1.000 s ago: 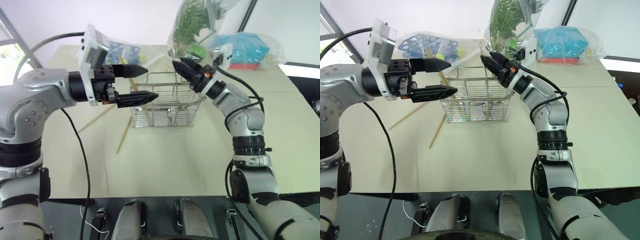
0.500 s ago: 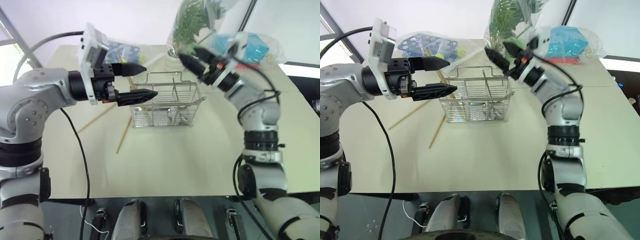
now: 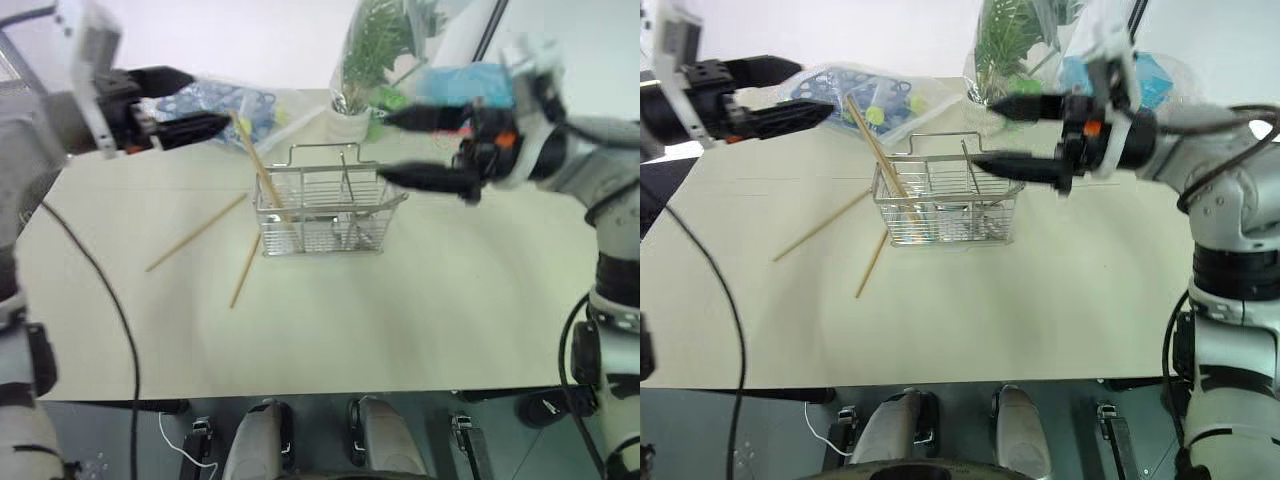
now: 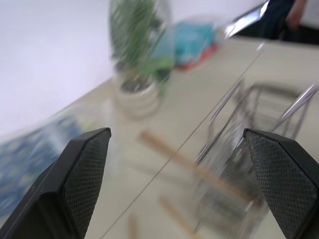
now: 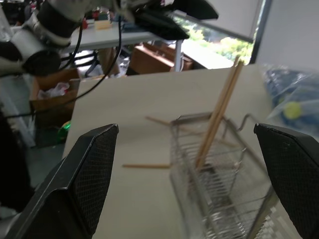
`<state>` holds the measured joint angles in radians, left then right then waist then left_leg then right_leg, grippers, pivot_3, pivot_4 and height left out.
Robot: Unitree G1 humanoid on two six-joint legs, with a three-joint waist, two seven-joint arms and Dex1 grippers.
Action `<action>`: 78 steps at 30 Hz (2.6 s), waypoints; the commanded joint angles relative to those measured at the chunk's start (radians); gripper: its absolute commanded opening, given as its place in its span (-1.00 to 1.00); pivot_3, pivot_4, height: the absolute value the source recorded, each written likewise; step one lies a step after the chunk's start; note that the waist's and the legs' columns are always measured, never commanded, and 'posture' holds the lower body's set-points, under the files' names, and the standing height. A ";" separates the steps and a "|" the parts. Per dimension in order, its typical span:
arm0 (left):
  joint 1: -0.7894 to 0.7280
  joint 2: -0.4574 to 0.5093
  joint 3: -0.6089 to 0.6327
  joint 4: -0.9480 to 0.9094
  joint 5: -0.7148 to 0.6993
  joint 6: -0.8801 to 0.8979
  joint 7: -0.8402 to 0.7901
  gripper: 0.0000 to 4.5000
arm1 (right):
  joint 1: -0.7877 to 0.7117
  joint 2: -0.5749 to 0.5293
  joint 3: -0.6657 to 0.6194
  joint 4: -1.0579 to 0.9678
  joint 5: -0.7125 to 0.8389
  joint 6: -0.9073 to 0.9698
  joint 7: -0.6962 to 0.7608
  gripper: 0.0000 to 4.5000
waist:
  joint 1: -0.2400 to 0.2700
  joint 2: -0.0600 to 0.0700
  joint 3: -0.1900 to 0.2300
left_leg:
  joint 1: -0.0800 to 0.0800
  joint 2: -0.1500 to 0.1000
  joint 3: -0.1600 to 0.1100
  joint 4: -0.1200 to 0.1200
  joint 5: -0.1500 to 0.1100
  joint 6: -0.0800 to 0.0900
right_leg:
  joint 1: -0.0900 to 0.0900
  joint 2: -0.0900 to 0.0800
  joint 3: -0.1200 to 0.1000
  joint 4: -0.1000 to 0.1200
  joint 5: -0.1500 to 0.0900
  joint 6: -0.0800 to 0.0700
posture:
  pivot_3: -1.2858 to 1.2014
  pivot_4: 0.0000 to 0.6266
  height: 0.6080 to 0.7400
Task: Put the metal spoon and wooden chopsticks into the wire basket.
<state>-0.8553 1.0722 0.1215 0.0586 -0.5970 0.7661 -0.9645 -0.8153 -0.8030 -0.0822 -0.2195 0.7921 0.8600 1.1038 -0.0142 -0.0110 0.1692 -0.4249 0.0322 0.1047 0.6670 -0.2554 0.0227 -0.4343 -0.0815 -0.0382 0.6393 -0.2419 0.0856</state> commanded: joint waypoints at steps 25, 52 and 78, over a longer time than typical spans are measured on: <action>-0.349 -0.414 -0.318 1.119 0.652 -0.472 -0.026 1.00 | 0.423 -0.079 -0.090 -0.275 0.010 -0.072 -0.091 0.99 | 0.025 -0.007 0.001 | -0.017 0.000 -0.001 0.018 -0.006 0.010 | -0.010 -0.001 -0.003 0.006 0.001 0.002 | 0.03 -0.52 0.70; -0.302 -0.487 -0.275 1.204 0.730 -0.541 -0.011 -0.97 | 0.303 -0.083 -0.152 -0.202 0.166 -0.019 -0.174 1.00 | 0.026 -0.008 0.001 | -0.017 0.000 -0.001 0.019 -0.006 0.011 | -0.009 -0.002 -0.003 0.008 0.001 0.002 | 0.03 -0.52 0.70; -0.347 -0.704 0.337 0.154 -0.021 -0.223 0.667 -0.97 | 0.319 -0.090 -0.192 -0.183 0.181 -0.003 -0.214 1.00 | 0.030 -0.008 0.001 | -0.016 -0.002 -0.003 0.023 -0.004 0.007 | -0.006 -0.006 -0.003 0.008 0.002 0.003 | 0.03 -0.52 0.70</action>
<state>-1.1959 0.3816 0.4881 0.3112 -0.5746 0.5029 -0.3238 -0.4786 -0.8880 -0.2416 -0.3959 0.9574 0.8656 0.8924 0.0154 -0.0194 0.1703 -0.4413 0.0300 0.1016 0.6907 -0.2591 0.0292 -0.4395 -0.0870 -0.0416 0.6477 -0.2400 0.0892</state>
